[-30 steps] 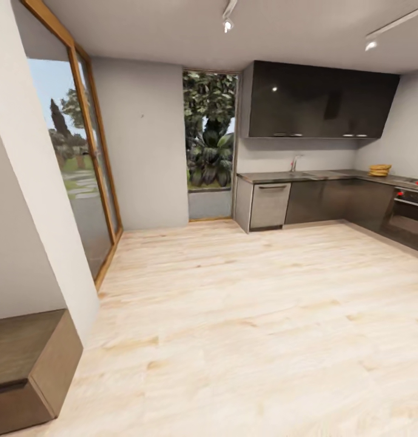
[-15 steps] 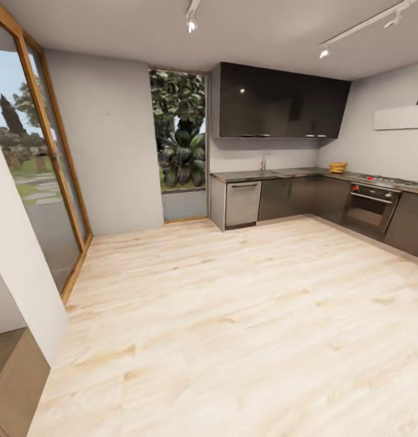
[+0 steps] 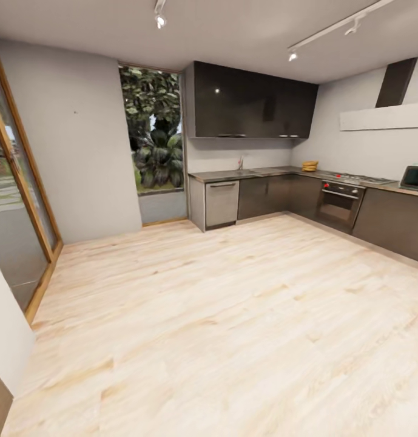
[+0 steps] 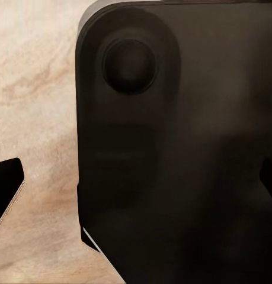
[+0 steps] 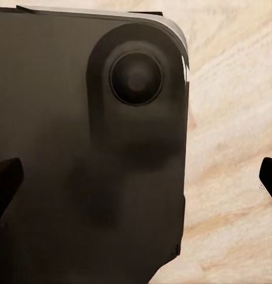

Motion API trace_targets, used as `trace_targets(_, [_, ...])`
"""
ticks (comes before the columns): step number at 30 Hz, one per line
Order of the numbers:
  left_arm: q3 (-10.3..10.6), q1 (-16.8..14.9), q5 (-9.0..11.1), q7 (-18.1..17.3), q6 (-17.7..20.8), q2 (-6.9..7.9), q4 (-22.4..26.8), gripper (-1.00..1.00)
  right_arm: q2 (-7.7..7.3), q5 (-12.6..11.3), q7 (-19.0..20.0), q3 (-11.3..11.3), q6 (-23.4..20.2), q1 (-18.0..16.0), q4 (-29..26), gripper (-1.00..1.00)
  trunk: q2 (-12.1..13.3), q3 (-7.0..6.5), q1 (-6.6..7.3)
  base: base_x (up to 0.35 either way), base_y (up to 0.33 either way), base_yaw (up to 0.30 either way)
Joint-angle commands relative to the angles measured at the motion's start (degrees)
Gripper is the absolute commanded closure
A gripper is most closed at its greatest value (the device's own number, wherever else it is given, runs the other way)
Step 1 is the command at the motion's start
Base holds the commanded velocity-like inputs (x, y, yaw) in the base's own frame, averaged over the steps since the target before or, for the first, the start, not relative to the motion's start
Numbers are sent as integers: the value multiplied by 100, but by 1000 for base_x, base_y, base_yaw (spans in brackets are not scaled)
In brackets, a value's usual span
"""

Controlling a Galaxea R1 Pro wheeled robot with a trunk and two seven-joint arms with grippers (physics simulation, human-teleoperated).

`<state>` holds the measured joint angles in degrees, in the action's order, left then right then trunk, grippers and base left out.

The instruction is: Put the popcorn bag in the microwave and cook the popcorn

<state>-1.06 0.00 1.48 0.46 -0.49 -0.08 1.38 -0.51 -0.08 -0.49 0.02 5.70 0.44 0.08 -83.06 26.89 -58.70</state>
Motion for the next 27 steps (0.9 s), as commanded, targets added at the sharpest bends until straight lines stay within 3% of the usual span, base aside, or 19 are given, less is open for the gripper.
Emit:
trace_targets(1, [-8,0,20,6,-4,-4,3,-100,-1,15,-4,4,19,0,1,-100,-2,4,-3,316,0,-12])
trace_targets(27, [-8,0,21,6,22,-10,3,-100,19,43,-5,42,19,0,1,-100,-2,4,-3,321,0,0])
